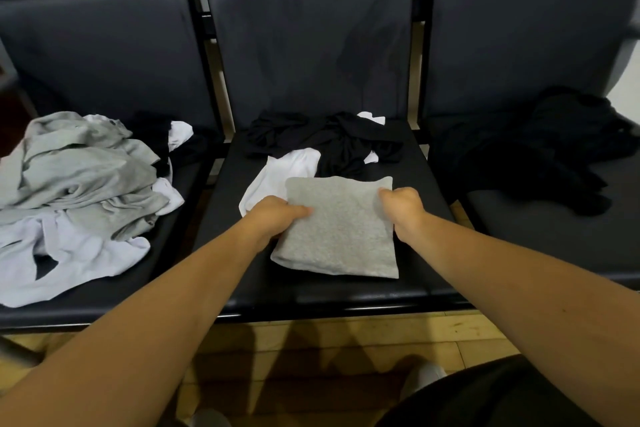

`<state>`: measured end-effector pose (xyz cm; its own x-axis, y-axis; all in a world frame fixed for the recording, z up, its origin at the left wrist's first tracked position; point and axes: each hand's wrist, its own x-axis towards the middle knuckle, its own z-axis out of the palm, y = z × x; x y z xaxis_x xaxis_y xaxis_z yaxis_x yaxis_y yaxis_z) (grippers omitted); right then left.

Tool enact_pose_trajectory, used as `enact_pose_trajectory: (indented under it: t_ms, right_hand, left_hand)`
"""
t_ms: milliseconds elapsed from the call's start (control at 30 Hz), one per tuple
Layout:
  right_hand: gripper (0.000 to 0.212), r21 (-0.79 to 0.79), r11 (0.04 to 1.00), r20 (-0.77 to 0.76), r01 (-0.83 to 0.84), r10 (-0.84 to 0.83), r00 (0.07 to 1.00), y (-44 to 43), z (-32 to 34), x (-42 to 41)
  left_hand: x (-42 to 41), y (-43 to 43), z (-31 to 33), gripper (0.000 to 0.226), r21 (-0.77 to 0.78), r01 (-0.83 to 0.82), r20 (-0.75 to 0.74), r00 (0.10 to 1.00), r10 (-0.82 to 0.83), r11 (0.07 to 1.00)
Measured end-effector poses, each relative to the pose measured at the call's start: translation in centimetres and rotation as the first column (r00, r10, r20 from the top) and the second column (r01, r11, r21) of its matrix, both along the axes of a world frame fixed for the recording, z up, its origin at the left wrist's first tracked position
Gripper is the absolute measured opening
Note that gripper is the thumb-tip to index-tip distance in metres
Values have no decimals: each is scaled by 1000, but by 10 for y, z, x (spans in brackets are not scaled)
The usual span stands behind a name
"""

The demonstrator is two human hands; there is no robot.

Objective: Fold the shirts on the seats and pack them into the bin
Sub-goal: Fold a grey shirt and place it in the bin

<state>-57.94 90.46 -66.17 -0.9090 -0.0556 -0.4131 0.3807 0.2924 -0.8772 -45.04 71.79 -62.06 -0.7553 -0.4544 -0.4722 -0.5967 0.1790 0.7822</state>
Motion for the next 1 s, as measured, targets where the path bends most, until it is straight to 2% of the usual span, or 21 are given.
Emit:
enact_pose_trajectory:
  t_ms: [100, 200, 267, 300, 400, 500, 567, 667, 733, 833, 933, 1000]
  right_hand:
    - [34, -67, 998, 39, 8, -6, 999, 0, 2, 2]
    - [28, -237, 970, 142, 54, -21, 990, 1, 9, 5]
    - [15, -281, 960, 160, 14, 32, 987, 3, 17, 6]
    - [17, -320, 947, 184, -9, 72, 980, 5, 22, 8]
    - [34, -514, 851, 286, -107, 288, 914, 8, 37, 11]
    - [55, -682, 722, 301, -117, 423, 854, 8, 45, 11]
    - [59, -707, 689, 264, -158, 465, 845, 7, 54, 12]
    - [43, -606, 763, 122, -224, 367, 922, 4, 68, 15]
    - [35, -571, 777, -59, -265, 282, 957, 2, 77, 19]
    - [22, -444, 794, -321, -415, 291, 901, -5, 96, 30]
    - [35, -331, 815, -421, -476, 324, 847, -16, 108, 35]
    - [48, -386, 755, -395, -530, 384, 834, -24, 111, 38]
  left_hand:
    - [-1, 12, 12, 39, 316, -106, -51, 990, 128, 943]
    - [0, 20, 30, 43, 562, -47, -128, 982, 143, 826]
    - [1, 24, 41, 41, 639, 29, -217, 965, 144, 769]
    - [2, 26, 46, 42, 677, 73, -259, 955, 144, 733]
    - [3, 27, 52, 65, 759, 233, -382, 915, 126, 608]
    - [6, 21, 50, 69, 769, 276, -423, 896, 135, 577]
    - [10, 16, 47, 69, 768, 256, -412, 899, 146, 587]
    - [16, 8, 42, 61, 712, 166, -367, 916, 160, 683]
    - [22, 3, 42, 58, 644, 108, -344, 925, 161, 757]
    - [30, -5, 42, 48, 540, 88, -429, 885, 183, 837]
    - [42, -16, 47, 40, 447, 59, -551, 804, 222, 893]
    - [53, -27, 54, 36, 344, 38, -623, 757, 198, 938]
